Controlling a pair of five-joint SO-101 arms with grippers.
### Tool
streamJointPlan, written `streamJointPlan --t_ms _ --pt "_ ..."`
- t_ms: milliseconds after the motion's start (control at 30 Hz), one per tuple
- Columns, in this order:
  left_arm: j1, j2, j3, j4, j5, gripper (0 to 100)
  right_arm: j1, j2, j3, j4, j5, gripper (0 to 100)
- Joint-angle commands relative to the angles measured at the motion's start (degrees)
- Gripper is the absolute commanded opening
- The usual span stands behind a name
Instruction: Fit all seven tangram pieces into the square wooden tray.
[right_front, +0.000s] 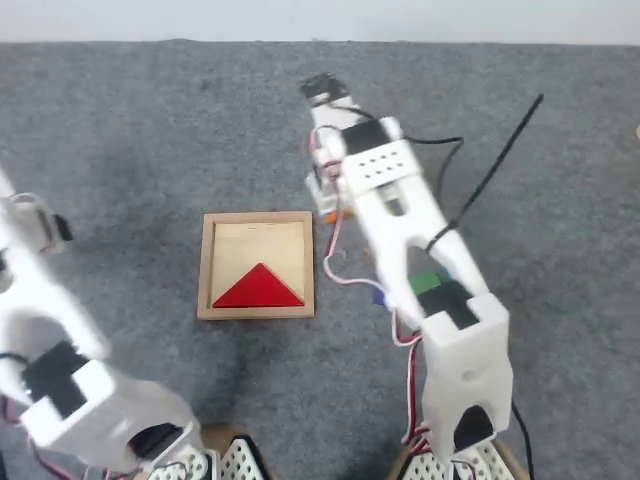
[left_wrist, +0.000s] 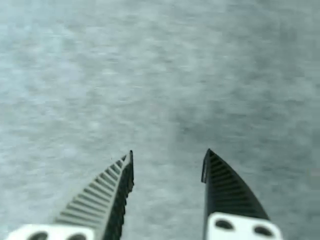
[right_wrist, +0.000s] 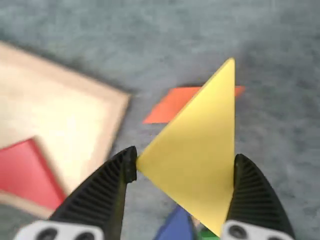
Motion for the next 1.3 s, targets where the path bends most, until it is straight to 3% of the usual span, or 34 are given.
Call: streamJointPlan --t_ms 0,200,433,600,867,1267 --pt "-3.78 -2.46 -3.38 0.35 -2.55 22 -5.93 -4.35 -0.88 1.45 0.7 20.9" --pt "-8.53 -0.62 -3.91 -2.64 -5.36 22 -13.93 -4.44 4.04 -3.03 2.55 20.9" --pt "-12.22 11.52 -12.79 -1.85 -7.3 22 -16.04 -4.35 5.71 -5.41 0.79 20.9" --pt "-12.4 16.88 -19.21 3.25 -7.47 22 -18.15 -4.35 5.8 -5.41 -0.7 20.9" --pt "-8.18 16.44 -19.65 8.09 -7.38 22 -19.03 -0.31 5.63 -11.47 -16.62 20.9" --pt "-2.64 16.53 -19.56 10.37 -7.3 22 -15.52 4.44 5.54 -14.37 -24.0 20.9"
